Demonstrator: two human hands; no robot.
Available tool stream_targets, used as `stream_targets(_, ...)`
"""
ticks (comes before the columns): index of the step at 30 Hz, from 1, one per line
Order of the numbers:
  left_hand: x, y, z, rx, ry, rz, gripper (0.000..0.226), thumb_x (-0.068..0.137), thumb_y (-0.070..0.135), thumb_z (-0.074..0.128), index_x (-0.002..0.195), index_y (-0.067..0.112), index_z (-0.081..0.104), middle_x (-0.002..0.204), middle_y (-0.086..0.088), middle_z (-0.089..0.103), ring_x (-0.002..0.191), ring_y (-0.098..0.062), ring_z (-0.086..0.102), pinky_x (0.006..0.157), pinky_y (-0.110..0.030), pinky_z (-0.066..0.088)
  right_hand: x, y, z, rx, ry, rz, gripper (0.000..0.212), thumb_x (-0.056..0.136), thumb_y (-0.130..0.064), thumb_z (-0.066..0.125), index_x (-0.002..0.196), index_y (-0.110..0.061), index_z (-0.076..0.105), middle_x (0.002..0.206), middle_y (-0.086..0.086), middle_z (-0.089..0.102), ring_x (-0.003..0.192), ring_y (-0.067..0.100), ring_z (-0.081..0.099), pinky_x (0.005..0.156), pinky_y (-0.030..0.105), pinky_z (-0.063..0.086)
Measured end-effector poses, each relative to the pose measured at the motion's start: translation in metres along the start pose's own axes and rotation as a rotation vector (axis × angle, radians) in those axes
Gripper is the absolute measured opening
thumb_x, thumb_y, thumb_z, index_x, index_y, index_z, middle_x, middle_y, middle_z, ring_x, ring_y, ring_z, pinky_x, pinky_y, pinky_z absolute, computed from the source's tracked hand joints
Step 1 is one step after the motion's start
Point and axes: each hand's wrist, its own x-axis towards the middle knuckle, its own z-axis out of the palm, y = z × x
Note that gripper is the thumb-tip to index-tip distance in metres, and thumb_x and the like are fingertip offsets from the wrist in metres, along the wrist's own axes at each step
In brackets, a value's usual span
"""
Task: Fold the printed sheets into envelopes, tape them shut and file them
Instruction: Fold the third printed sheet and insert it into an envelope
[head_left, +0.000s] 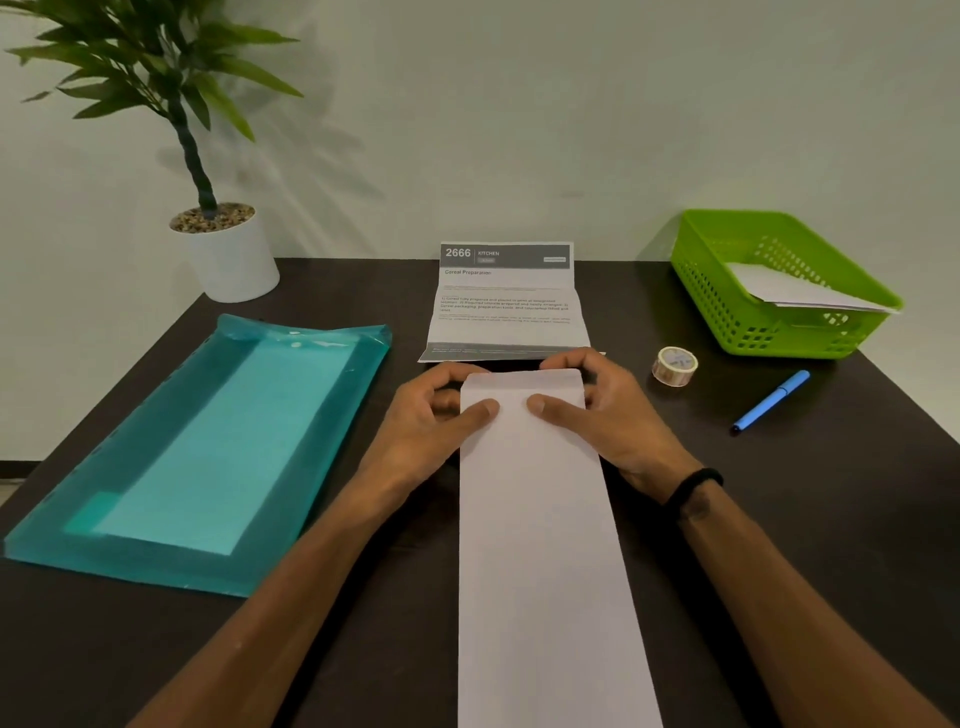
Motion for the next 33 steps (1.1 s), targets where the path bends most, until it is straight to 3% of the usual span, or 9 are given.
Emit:
stream_targets(4, 0.001, -0.003, 0.0, -0.005, 0.001, 0.038, 0.021, 0.094, 0.023, 0.075, 0.111, 0.033, 0.07, 0.11, 0.011, 0.072, 0.097, -0.003, 0.072, 0.074, -0.022, 0.061, 0.001, 0.003, 0.0, -0.035, 0.005, -0.054, 0.026, 0.089, -0.013, 0.082, 0.11, -0.016, 0.069, 0.107, 0.008, 0.075, 0.096, 0.032, 0.076, 0.081, 0.048, 0.064)
stream_targets(7, 0.003, -0.007, -0.001, 0.015, 0.015, 0.055, 0.016, 0.094, 0.021, 0.075, 0.103, 0.034, 0.074, 0.115, 0.012, 0.071, 0.104, -0.009, 0.07, 0.088, -0.033, 0.061, 0.003, 0.004, 0.002, -0.135, 0.027, -0.104, 0.013, 0.092, -0.01, 0.078, 0.103, -0.017, 0.075, 0.102, -0.011, 0.074, 0.098, 0.018, 0.071, 0.088, 0.041, 0.061)
stream_targets(15, 0.006, -0.011, 0.0, 0.03, 0.02, 0.052, 0.016, 0.093, 0.018, 0.075, 0.1, 0.033, 0.077, 0.116, 0.011, 0.073, 0.112, -0.014, 0.069, 0.097, -0.045, 0.06, 0.004, 0.006, 0.003, -0.149, 0.011, -0.091, 0.017, 0.094, -0.009, 0.075, 0.094, -0.024, 0.083, 0.109, -0.007, 0.076, 0.107, 0.019, 0.071, 0.093, 0.042, 0.062)
stream_targets(20, 0.003, -0.009, -0.001, 0.026, 0.054, 0.059, 0.021, 0.097, 0.012, 0.067, 0.097, 0.028, 0.08, 0.111, 0.012, 0.075, 0.108, -0.009, 0.069, 0.099, -0.038, 0.058, 0.001, 0.001, 0.003, -0.125, -0.009, -0.052, 0.019, 0.096, -0.007, 0.072, 0.094, -0.021, 0.084, 0.104, -0.008, 0.078, 0.102, 0.016, 0.073, 0.092, 0.037, 0.061)
stream_targets(23, 0.002, -0.007, -0.001, -0.029, 0.074, 0.045, 0.012, 0.096, 0.023, 0.07, 0.098, 0.025, 0.081, 0.103, 0.016, 0.076, 0.102, -0.001, 0.069, 0.093, -0.031, 0.057, 0.0, 0.0, 0.0, -0.088, -0.004, -0.034, 0.023, 0.097, 0.0, 0.069, 0.095, -0.018, 0.083, 0.106, -0.004, 0.079, 0.104, 0.019, 0.074, 0.097, 0.039, 0.06)
stream_targets(26, 0.004, -0.009, 0.0, -0.024, 0.126, 0.041, 0.016, 0.084, 0.042, 0.08, 0.094, 0.03, 0.08, 0.101, 0.015, 0.077, 0.1, -0.007, 0.072, 0.091, -0.034, 0.059, -0.002, 0.0, -0.003, -0.066, -0.033, -0.042, 0.023, 0.093, 0.006, 0.07, 0.1, -0.013, 0.081, 0.106, 0.0, 0.079, 0.1, 0.022, 0.076, 0.092, 0.039, 0.063)
stream_targets(28, 0.005, -0.012, 0.001, -0.015, 0.139, 0.047, 0.016, 0.081, 0.041, 0.085, 0.092, 0.032, 0.078, 0.103, 0.015, 0.076, 0.101, -0.01, 0.072, 0.085, -0.034, 0.061, -0.004, -0.002, -0.002, -0.065, -0.065, -0.054, 0.017, 0.088, -0.009, 0.081, 0.105, -0.012, 0.08, 0.107, -0.001, 0.079, 0.098, 0.022, 0.077, 0.086, 0.035, 0.063)
stream_targets(31, 0.003, -0.011, 0.003, -0.003, 0.128, 0.056, 0.024, 0.082, 0.034, 0.085, 0.101, 0.031, 0.072, 0.106, 0.016, 0.072, 0.096, -0.005, 0.073, 0.072, -0.023, 0.062, -0.005, -0.003, 0.005, -0.183, 0.001, -0.045, 0.043, 0.072, -0.04, 0.089, 0.11, -0.025, 0.076, 0.103, -0.009, 0.078, 0.092, 0.013, 0.076, 0.075, 0.025, 0.062)
stream_targets(33, 0.002, -0.009, 0.005, -0.001, 0.104, 0.081, 0.03, 0.085, 0.03, 0.084, 0.111, 0.03, 0.068, 0.107, 0.017, 0.071, 0.095, 0.0, 0.072, 0.07, -0.021, 0.061, -0.004, -0.001, 0.008, -0.228, 0.012, -0.034, 0.05, 0.07, -0.043, 0.092, 0.114, -0.033, 0.071, 0.103, -0.006, 0.076, 0.091, 0.012, 0.076, 0.074, 0.028, 0.063)
